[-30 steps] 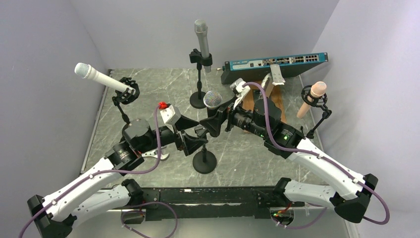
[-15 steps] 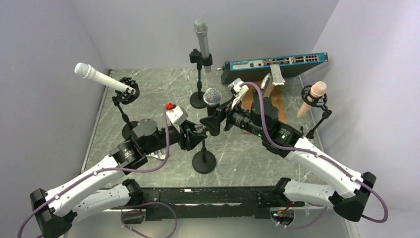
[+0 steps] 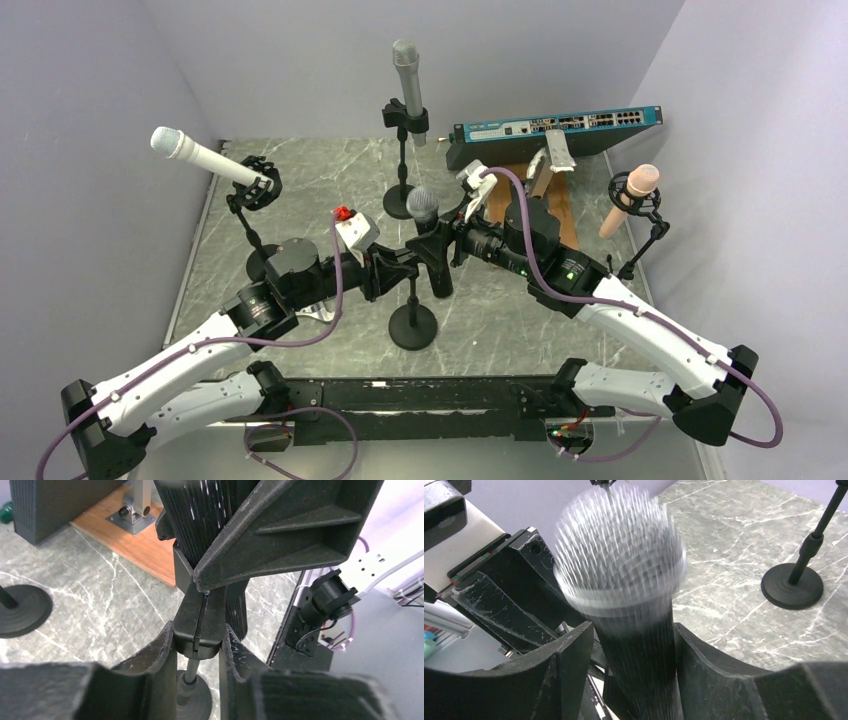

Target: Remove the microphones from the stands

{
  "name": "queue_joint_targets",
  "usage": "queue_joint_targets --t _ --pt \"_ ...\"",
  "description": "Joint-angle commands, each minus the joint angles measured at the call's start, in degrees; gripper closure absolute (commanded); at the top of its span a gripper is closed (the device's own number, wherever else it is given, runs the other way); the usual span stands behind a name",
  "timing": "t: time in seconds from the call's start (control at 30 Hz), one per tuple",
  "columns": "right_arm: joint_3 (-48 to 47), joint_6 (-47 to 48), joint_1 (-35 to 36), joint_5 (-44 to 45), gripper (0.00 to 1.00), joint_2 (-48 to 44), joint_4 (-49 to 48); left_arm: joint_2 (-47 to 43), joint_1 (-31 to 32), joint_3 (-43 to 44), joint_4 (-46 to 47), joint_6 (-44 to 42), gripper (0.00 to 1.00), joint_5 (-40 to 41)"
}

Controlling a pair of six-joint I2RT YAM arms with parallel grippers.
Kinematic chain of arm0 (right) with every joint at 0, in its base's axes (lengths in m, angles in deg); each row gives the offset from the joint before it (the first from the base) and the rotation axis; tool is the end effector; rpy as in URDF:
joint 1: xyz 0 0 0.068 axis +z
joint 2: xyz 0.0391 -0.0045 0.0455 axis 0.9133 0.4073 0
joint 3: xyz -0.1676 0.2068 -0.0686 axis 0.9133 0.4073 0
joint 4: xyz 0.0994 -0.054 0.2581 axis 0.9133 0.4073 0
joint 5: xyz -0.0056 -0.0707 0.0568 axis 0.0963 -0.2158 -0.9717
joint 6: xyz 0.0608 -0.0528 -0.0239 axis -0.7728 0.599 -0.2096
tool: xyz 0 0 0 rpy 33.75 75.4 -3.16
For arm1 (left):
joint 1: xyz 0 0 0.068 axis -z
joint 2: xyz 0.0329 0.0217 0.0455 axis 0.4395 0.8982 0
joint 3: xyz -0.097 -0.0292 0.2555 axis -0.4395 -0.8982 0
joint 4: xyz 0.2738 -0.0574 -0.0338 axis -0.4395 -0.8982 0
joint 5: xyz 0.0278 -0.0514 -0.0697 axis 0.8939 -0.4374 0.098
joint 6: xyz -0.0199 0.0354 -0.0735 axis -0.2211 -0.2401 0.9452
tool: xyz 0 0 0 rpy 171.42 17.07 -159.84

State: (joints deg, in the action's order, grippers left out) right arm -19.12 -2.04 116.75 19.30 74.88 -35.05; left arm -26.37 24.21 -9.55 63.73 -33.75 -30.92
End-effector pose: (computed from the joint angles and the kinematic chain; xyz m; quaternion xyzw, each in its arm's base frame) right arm 0.1792 0.2362 0.3968 -0.2644 0.7006 0.4114 0.5197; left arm 0.1503 -0.2063 0.3458 0.3043 0.6633 -0.4243 0.5361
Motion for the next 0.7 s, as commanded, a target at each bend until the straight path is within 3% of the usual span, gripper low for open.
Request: queue_joint_targets --t 0.0,0.07,0.13,0.2,0.23,0.47,0.67 --pt "0.1 0.9 0.3 -1.5 0.43 -0.6 -4.7 -0.2 0.2 3.1 0.9 0.4 0.89 -0.7" --pt "0.2 0.9 0.3 -1.8 0.54 -0.5 -5.0 -0.5 0.2 2.7 0.9 0.5 1.00 0.1" --pt "0.3 1.0 0.4 -2.2 0.67 -0.3 -5.4 -0.8 0.2 2.7 0.9 0.5 1.00 0.1" --pt "0.8 1.2 0.5 -1.6 0.93 -0.1 -6.2 -0.8 0.2 2.6 0.9 0.4 1.00 0.0" --pt "1.2 0.9 0.5 -0.2 1.00 -0.2 -6.7 -0.8 0.2 2.5 1.0 0.4 1.00 0.2" --pt "2.5 1.7 0.5 10.2 1.00 -2.5 -9.1 -1.2 0.2 1.5 -1.5 0.1 1.00 4.4" --pt "-4.5 8.4 0.6 12.3 1.00 -2.5 -5.7 -1.0 0.2 2.5 -6.3 0.1 1.00 9.1"
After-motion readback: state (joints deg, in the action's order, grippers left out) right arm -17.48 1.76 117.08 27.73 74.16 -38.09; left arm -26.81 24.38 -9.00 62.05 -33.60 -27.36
